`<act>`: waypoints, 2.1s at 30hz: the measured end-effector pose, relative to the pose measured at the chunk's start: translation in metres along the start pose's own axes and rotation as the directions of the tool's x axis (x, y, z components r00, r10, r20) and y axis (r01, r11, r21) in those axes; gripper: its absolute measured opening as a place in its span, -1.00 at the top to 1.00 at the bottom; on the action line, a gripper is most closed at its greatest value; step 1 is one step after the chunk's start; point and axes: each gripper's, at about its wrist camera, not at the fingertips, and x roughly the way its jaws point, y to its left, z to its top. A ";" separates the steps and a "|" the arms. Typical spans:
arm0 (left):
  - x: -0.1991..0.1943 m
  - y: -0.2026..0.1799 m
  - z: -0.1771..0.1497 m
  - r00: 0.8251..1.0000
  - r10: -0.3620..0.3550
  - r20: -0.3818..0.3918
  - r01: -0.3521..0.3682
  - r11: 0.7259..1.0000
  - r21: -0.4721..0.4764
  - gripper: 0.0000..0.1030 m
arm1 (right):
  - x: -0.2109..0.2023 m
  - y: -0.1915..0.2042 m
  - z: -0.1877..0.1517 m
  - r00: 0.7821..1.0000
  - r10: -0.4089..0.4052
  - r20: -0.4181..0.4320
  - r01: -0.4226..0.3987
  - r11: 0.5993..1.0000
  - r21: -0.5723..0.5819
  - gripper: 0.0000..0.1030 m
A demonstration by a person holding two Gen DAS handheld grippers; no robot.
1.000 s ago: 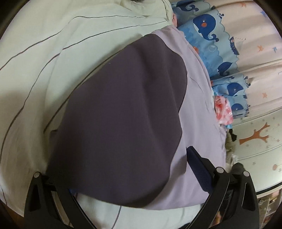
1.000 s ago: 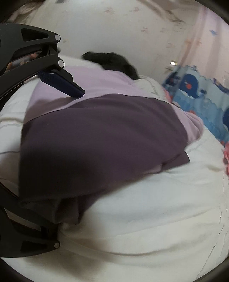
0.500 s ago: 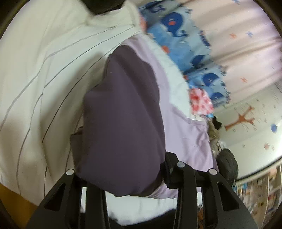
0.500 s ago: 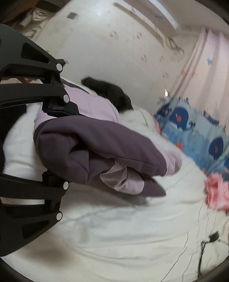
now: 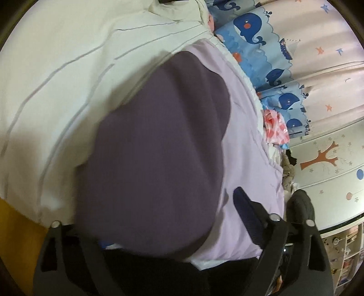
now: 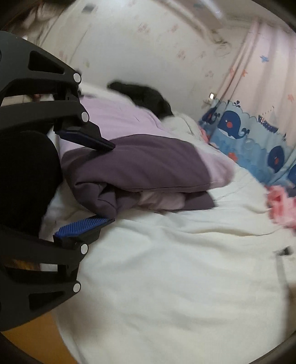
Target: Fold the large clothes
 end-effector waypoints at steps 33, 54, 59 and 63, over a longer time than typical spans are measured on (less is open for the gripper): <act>0.010 0.025 -0.002 0.990 -0.107 0.089 0.123 0.974 -0.190 -0.62 | 0.267 0.262 -0.002 0.877 -0.466 -0.121 0.248 0.652 -0.716 -0.88; 0.008 0.024 -0.004 0.990 -0.071 0.121 0.094 0.975 -0.203 -0.64 | 0.260 0.260 -0.041 0.863 -0.504 -0.030 0.260 0.494 -0.830 -0.88; 0.000 0.005 -0.005 0.987 -0.053 0.150 0.075 0.986 -0.146 -0.60 | 0.229 0.270 -0.046 0.904 -0.427 0.003 0.263 0.550 -0.793 -0.88; -0.001 0.000 -0.002 0.987 -0.039 0.155 0.056 0.992 -0.109 -0.45 | 0.238 0.258 -0.082 0.877 -0.481 0.012 0.273 0.476 -0.836 -0.88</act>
